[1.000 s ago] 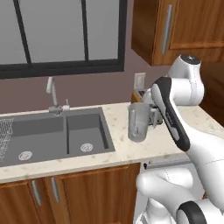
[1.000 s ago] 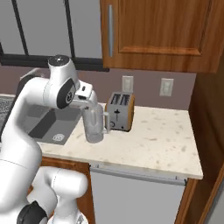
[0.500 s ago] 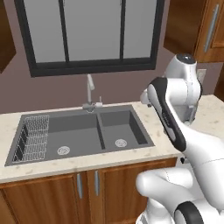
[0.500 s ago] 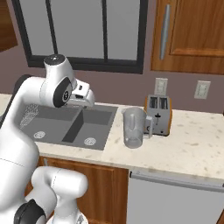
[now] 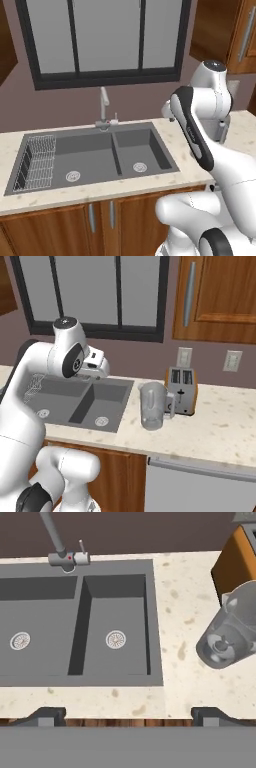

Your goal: Turn on the sink faucet and place the jug under the water for a few seconds to fill it up.

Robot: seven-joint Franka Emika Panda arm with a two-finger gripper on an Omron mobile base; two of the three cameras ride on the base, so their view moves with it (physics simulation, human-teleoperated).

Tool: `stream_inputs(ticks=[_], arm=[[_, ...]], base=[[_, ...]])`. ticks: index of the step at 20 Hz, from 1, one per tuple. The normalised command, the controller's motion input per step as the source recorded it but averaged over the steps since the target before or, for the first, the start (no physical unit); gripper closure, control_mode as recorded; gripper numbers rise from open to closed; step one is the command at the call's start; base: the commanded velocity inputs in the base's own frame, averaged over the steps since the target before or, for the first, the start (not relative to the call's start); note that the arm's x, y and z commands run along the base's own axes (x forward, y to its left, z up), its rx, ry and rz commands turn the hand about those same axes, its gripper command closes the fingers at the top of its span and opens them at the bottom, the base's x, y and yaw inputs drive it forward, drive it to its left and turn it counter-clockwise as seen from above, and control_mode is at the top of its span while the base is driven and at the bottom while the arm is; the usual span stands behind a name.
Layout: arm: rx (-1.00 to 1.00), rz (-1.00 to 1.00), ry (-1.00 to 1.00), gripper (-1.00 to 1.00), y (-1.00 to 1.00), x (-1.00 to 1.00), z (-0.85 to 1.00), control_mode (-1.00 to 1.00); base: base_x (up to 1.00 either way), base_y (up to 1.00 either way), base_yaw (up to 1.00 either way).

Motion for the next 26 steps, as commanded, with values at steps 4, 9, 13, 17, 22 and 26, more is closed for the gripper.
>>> stream_inputs(ticks=[4, 9, 13, 17, 22, 26], arm=[[0.00, 0.00, 0.00, -1.00, 0.00, 0.00, 0.00, 1.00], [0.00, 0.00, 0.00, -1.00, 0.00, 0.00, 0.00, 1.00], [0.00, 0.00, 0.00, -1.00, 0.00, 0.00, 0.00, 1.00], [0.00, 0.00, 0.00, -1.00, 0.00, 0.00, 0.00, 1.00], [0.00, 0.00, 0.00, -1.00, 0.00, 0.00, 0.00, 1.00], [0.00, 0.00, 0.00, -1.00, 0.00, 0.00, 0.00, 1.00]], base=[[0.41, 0.15, 0.00], [0.13, 0.18, 0.00], [0.13, 0.29, 0.00], [0.21, 0.22, 0.00], [0.10, 0.01, 0.00], [0.00, 0.00, 0.00]])
